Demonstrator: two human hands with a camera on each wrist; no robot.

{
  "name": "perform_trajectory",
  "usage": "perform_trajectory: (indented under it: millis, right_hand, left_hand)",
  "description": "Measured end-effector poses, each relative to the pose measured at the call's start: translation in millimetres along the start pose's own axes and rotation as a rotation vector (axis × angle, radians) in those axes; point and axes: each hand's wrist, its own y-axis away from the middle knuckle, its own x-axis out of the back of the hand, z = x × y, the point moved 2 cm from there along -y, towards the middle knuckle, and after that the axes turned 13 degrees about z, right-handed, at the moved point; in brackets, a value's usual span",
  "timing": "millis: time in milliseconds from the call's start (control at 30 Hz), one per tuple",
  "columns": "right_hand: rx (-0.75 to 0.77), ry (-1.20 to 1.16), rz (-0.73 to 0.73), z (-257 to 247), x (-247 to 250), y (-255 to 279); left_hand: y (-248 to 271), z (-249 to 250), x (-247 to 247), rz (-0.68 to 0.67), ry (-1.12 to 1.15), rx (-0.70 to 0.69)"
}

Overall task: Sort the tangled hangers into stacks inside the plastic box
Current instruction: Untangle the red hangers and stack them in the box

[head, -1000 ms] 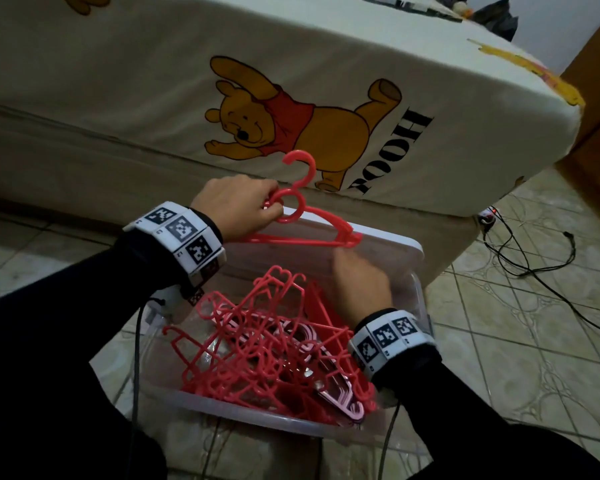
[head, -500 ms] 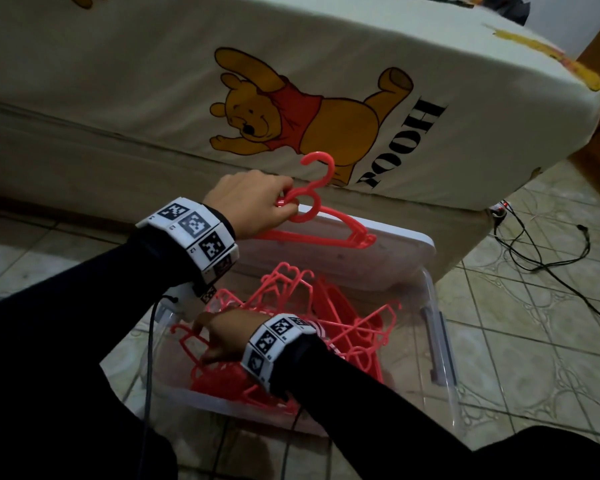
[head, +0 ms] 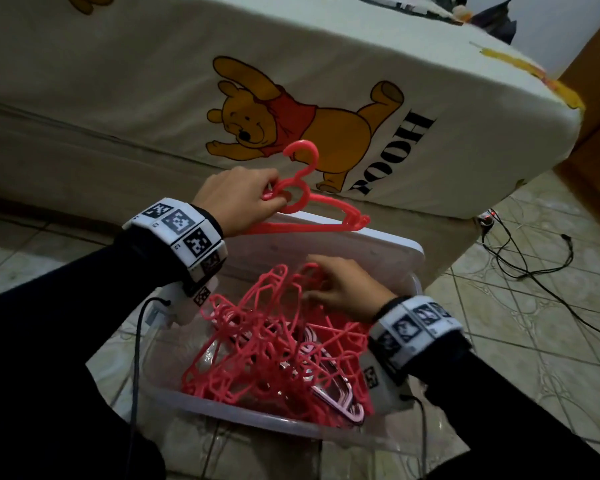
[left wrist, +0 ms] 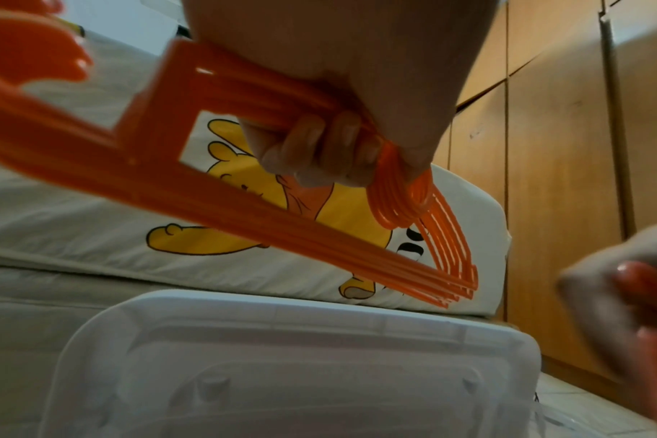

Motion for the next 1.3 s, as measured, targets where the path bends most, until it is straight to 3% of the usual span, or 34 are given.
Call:
perform_trajectory:
  millis: [133, 300, 633, 767, 900, 1067, 1200, 1300]
  right_hand:
    - [-0.173, -0.193, 0.079, 30.9, 23.5, 22.4]
    - [-0.262, -0.244, 0.025, 49.8, 17.4, 38.9]
    - [-0.244, -0.533, 0.252, 49.3, 56.0, 45.4]
    - [-0.202, -0.620, 0.418, 46.7, 78.2, 44.6]
    - [-0.216, -0.739, 0.513, 50.5, 86.5, 43.5]
    - [-0.271, -0.845, 0.589, 54.8, 81.2, 35.1]
    - [-0.438, -0.787, 0.669, 58.6, 72.7, 26.9]
    - [-0.637, -0.354, 0.561, 58.5, 62.2, 28.3]
  left_hand:
    - [1.0, 0.5, -1.4, -0.032, 0.019, 0.005]
    - [2.1, 3.5, -2.7, -0.068, 0.023, -0.007]
    - [3.0, 6.9, -8.3, -0.087, 0.037, -0.046]
    - [2.8, 5.5, -9.5, -0.083, 0.053, -0.020]
    - [4.5, 6.3, -10.4, -0.181, 0.140, 0.033]
    - [10.0, 15.5, -8.6, -0.196, 0.119, -0.066]
    - [12.7, 17.0, -9.5, -0.195, 0.105, -0.094]
    - [13.7, 16.9, -12.2, -0.176, 0.066, -0.072]
